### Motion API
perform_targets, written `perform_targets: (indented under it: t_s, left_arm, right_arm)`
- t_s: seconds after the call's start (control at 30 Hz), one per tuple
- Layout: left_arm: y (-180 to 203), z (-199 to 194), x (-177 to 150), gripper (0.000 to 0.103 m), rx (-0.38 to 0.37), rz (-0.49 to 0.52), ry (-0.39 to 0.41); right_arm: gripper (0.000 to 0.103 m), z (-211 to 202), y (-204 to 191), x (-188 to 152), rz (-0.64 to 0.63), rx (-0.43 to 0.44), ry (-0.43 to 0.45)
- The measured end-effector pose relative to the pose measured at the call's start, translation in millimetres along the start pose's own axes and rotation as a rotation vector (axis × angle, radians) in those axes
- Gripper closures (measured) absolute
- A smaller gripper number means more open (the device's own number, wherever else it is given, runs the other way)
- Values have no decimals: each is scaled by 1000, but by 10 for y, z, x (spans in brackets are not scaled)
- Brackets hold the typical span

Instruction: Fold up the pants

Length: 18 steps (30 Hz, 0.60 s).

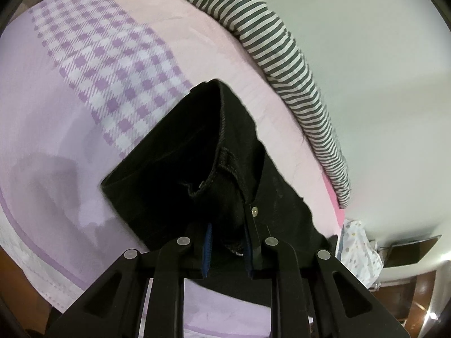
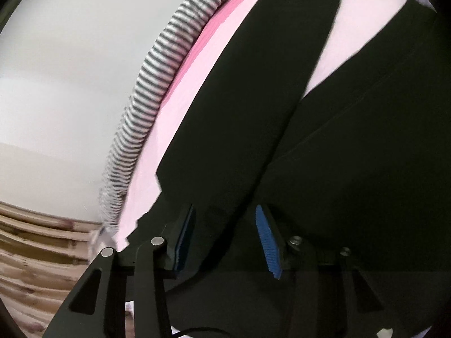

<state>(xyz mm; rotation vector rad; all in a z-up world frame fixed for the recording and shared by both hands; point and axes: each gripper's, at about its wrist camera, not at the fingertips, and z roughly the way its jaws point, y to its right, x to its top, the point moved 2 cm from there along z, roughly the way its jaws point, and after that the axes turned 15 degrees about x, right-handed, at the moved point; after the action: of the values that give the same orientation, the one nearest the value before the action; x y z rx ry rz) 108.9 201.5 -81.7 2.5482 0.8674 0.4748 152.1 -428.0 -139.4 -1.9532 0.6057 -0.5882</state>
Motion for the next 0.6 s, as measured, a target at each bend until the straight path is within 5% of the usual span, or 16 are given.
perform_targets:
  t_s: [0.27, 0.6]
  left_arm:
    - [112, -109, 102, 84, 11, 20, 26]
    - [64, -4, 78, 84, 78, 46, 9]
  right_arm:
    - [79, 80, 100, 157, 20, 40, 42]
    - [95, -63, 107, 566, -21, -75, 139]
